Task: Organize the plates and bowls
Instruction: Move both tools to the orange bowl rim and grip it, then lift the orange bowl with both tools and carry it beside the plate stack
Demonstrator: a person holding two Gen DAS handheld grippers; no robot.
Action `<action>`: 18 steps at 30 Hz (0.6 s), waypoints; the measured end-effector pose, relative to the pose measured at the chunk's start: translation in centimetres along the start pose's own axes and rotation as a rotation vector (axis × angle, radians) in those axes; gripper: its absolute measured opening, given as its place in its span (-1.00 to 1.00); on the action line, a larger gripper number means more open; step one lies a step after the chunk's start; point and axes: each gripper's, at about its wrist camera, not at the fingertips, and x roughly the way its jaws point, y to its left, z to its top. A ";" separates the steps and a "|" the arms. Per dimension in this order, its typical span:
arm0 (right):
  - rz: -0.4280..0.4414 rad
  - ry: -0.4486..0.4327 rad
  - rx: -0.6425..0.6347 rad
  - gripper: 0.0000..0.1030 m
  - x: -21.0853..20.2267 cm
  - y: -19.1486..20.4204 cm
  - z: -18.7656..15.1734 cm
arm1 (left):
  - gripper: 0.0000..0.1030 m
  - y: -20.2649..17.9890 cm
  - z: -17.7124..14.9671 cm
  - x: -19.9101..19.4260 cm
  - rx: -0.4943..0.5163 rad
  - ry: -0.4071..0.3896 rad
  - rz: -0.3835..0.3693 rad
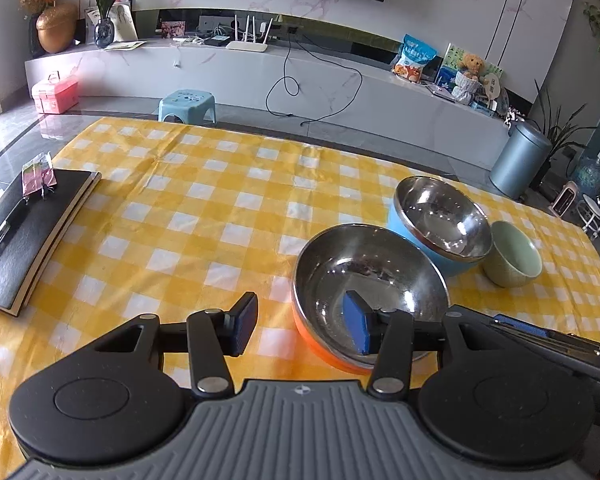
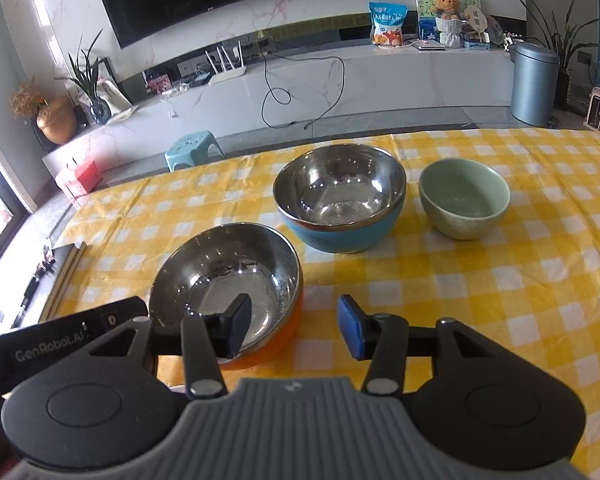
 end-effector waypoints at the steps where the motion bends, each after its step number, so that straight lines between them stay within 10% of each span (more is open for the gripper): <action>1: -0.006 0.008 -0.005 -0.07 0.5 0.2 0.1 | 0.09 0.1 0.2 0.5 0.001 0.008 0.005; 11: -0.007 0.095 0.017 -0.11 4.7 0.2 0.7 | 0.01 0.4 1.3 4.7 0.014 0.086 0.018; 18: -0.007 0.105 0.039 -0.53 6.1 0.2 0.8 | -0.35 0.0 0.8 6.5 0.025 0.112 0.042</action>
